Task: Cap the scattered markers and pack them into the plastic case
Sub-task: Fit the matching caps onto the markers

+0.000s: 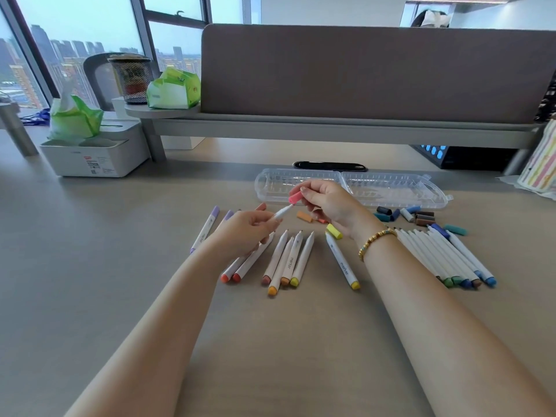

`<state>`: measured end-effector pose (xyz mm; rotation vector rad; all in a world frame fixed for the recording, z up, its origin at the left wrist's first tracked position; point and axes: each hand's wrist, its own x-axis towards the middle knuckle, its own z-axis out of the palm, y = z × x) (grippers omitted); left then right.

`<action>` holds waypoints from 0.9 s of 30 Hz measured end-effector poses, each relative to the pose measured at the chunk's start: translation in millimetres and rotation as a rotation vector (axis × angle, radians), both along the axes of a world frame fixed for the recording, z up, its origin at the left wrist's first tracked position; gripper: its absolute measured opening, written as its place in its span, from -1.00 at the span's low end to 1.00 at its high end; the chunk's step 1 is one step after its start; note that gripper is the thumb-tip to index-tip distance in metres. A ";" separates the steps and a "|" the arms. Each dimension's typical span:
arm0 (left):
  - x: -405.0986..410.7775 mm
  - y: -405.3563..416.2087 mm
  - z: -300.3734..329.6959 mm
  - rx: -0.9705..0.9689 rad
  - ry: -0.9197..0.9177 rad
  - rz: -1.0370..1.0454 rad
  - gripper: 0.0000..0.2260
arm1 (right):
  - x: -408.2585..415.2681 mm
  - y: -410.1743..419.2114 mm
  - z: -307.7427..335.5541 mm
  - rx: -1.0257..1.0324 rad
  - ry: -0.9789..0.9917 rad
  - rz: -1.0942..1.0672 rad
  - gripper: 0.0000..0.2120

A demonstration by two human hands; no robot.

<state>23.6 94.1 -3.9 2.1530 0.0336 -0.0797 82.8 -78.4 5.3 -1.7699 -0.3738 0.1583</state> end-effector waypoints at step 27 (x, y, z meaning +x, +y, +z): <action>5.0 6.1 9.7 -0.043 -0.049 0.043 -0.75 | -11.8 32.6 6.1 -0.110 -0.211 -0.090 -0.69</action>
